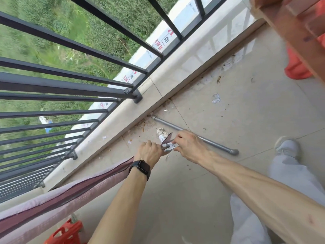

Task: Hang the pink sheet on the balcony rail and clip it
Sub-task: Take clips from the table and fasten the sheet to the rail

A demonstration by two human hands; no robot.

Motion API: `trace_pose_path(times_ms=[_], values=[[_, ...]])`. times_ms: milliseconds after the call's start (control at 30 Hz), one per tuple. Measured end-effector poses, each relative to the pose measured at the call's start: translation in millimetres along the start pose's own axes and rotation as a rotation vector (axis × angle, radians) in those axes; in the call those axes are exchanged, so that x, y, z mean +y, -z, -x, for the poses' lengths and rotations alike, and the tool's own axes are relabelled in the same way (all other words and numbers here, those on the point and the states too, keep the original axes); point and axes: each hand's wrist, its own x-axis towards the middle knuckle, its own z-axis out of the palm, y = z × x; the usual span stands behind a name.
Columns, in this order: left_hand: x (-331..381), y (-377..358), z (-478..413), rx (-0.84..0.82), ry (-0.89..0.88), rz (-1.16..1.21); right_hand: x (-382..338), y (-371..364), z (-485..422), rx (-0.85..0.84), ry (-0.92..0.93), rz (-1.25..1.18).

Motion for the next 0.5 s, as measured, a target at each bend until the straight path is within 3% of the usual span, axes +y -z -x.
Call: trace_pose_path(times_ms=[100, 200, 500], values=[[-4.3, -10.0, -1.5, 0.084, 0.046, 0.023, -3.1, 0.2, -3.1, 0.021, 0.048, -0.014], [-8.7, -8.1, -1.0, 0.077, -0.026, 0.086, -8.9, 4.0, -5.0, 0.016, 0.117, 0.003], [-5.5, -4.3, 3.9, 0.082, -0.075, -0.037, -19.2, -0.1, -15.8, -0.160, 0.098, 0.102]])
